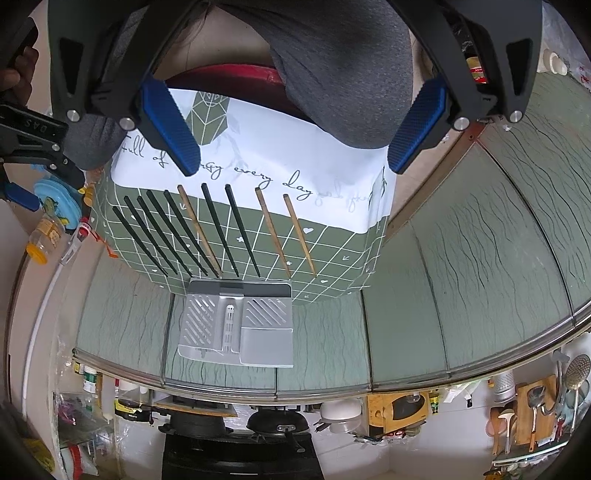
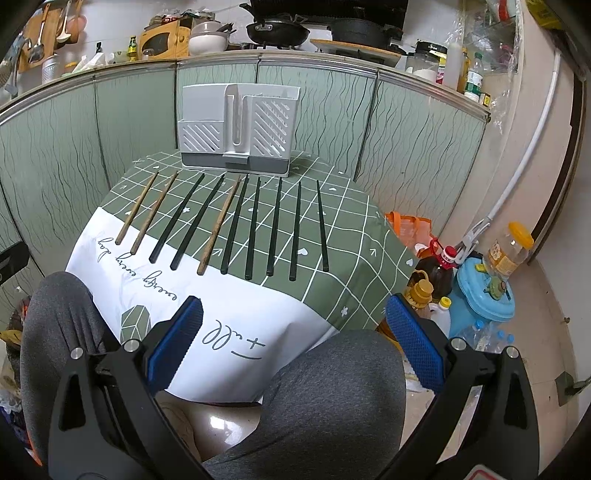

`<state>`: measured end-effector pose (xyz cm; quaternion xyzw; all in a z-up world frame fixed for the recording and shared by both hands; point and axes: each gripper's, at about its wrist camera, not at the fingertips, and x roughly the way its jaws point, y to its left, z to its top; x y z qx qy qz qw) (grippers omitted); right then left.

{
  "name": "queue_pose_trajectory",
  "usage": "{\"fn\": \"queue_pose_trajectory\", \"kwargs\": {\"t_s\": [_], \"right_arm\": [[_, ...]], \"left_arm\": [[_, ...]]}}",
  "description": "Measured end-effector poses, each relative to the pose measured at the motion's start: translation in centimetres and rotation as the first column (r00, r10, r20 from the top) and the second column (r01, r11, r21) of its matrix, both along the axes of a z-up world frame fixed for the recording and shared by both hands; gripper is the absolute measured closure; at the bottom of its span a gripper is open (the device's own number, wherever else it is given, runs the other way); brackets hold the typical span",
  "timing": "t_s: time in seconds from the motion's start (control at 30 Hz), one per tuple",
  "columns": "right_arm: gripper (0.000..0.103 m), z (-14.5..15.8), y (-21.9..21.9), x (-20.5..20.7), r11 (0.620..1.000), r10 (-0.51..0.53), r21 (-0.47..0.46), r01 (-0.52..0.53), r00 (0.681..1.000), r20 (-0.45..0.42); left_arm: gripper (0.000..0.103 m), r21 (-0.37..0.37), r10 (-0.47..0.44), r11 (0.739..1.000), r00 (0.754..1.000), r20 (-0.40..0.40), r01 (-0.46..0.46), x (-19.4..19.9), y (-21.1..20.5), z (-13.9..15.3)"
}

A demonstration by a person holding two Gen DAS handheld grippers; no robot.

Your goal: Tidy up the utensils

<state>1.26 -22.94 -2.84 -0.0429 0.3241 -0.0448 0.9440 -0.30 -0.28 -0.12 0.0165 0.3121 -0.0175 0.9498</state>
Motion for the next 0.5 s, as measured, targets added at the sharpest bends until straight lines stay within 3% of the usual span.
{"fn": "queue_pose_trajectory", "kwargs": {"t_s": [0.5], "right_arm": [[0.008,-0.22,0.01,0.16,1.0,0.0,0.0,0.0,1.0,-0.009]], "left_arm": [[0.004,-0.007,-0.01,1.0,1.0,-0.009,0.01,0.07,-0.1,0.0]]}}
